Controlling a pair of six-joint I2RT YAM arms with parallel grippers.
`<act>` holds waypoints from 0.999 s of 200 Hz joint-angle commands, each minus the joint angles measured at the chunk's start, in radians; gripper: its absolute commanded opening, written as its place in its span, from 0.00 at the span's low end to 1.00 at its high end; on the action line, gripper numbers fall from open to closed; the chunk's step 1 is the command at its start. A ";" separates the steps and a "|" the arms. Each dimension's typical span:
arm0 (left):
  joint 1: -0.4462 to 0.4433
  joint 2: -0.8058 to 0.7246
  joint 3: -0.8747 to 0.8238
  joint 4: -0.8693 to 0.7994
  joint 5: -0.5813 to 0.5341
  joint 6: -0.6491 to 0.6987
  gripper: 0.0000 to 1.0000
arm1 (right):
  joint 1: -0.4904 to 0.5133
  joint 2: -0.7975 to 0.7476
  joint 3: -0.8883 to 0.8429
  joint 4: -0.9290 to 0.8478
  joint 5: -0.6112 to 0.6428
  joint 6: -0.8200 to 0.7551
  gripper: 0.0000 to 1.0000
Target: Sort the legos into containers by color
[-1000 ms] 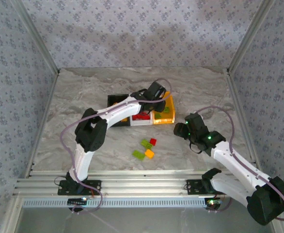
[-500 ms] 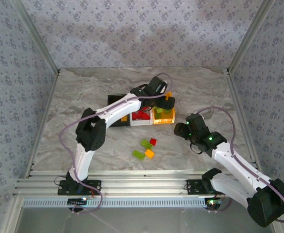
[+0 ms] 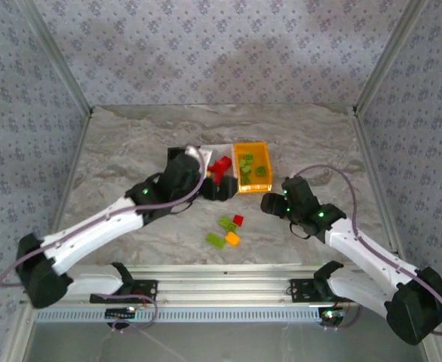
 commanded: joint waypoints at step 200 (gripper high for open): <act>0.005 -0.776 -0.389 -0.467 -0.385 -0.235 1.00 | 0.594 0.815 0.564 -0.184 0.130 -0.350 0.69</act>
